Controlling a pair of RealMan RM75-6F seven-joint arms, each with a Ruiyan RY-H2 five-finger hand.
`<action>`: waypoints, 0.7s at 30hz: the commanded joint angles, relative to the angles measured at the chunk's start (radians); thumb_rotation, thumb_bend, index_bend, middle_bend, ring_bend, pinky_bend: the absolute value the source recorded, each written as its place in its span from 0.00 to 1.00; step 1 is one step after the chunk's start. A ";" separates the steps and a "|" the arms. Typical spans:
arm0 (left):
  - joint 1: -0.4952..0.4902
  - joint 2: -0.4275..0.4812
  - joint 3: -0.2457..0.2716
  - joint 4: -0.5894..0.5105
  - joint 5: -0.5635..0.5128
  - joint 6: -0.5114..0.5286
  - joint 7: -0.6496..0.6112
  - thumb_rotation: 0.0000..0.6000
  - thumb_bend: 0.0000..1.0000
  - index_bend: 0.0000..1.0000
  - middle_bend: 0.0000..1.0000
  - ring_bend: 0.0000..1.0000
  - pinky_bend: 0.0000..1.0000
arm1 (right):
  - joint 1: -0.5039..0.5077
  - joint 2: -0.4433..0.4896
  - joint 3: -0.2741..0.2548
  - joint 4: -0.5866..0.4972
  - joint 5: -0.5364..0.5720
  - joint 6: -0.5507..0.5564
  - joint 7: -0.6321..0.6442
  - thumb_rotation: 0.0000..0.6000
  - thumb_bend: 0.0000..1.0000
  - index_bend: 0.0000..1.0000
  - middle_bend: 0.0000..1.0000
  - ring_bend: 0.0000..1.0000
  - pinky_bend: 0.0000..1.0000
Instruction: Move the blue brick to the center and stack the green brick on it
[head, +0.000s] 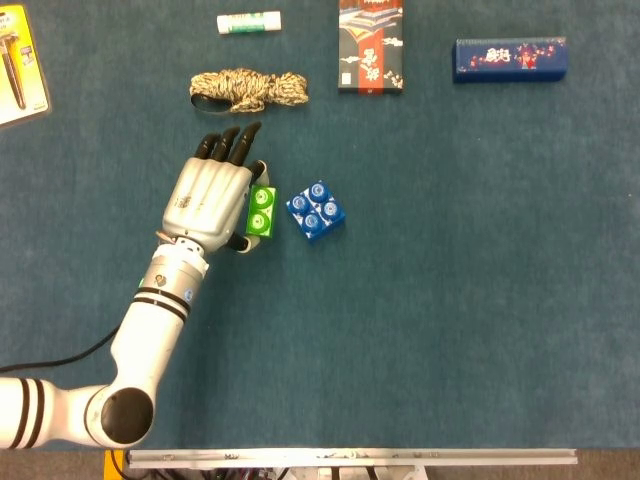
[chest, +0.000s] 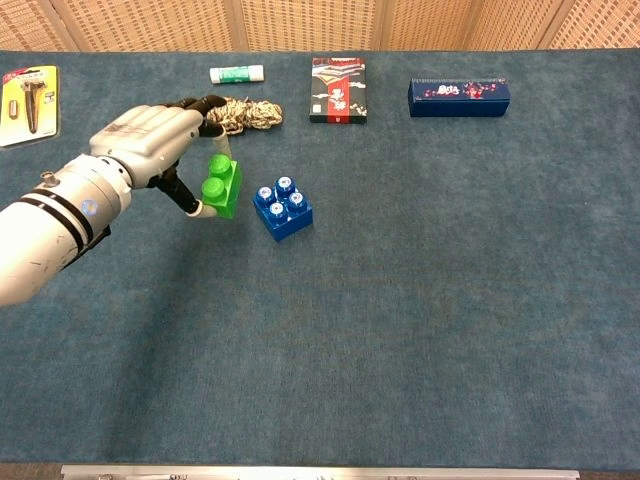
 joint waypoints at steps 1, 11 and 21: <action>-0.013 -0.022 -0.014 -0.001 -0.030 0.035 0.034 1.00 0.13 0.50 0.00 0.00 0.09 | 0.001 -0.001 -0.001 -0.001 -0.001 -0.002 -0.003 1.00 0.00 0.13 0.09 0.00 0.00; -0.042 -0.063 -0.028 -0.003 -0.113 0.090 0.104 1.00 0.13 0.50 0.00 0.00 0.09 | 0.000 -0.001 0.000 -0.002 0.001 -0.001 0.000 1.00 0.00 0.13 0.09 0.00 0.00; -0.061 -0.115 -0.029 0.011 -0.130 0.130 0.129 1.00 0.13 0.51 0.00 0.00 0.09 | -0.001 0.003 -0.001 -0.002 0.000 -0.001 0.009 1.00 0.00 0.13 0.09 0.00 0.00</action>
